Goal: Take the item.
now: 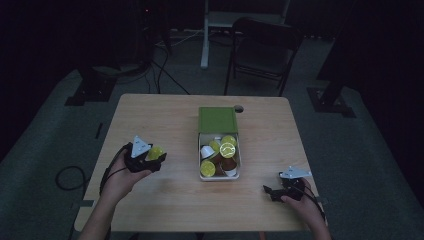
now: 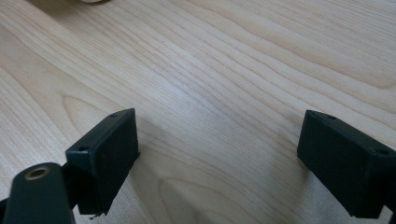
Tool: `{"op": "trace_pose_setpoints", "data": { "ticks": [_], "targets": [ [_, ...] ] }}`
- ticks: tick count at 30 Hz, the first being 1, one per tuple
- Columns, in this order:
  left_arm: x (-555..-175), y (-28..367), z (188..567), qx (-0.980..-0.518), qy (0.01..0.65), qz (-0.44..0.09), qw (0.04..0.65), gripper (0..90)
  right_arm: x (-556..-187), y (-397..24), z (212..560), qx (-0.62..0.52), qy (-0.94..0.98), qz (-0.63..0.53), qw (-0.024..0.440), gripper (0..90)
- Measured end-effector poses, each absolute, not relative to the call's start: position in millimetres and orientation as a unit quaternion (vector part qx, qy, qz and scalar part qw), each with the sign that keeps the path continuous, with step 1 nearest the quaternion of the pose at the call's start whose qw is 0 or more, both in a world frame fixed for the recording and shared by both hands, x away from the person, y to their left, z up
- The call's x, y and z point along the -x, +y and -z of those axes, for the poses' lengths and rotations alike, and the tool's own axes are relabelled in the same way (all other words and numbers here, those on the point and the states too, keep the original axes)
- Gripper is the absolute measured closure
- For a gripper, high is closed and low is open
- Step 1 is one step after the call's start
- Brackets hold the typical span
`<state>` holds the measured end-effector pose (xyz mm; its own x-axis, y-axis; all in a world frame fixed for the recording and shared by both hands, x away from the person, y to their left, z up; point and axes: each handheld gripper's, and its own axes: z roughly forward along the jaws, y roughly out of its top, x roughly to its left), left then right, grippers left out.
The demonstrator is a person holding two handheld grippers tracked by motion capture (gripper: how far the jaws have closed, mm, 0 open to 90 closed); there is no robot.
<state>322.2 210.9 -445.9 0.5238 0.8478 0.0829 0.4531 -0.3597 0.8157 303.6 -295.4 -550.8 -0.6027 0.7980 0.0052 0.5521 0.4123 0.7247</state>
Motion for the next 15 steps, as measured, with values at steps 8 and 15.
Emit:
{"op": "trace_pose_setpoints", "data": {
  "ticks": [8,15],
  "targets": [
    [-319.2,230.4,462.3,-0.777,0.439,-0.248,0.376,38.7,-303.6,-295.4,550.8,-0.411,0.822,-0.354,0.174,12.0],
    [-313.9,247.0,477.0,-0.770,0.460,-0.248,0.365,38.7,-303.7,-295.4,550.8,-0.410,0.822,-0.354,0.174,12.0]
  ]
}}
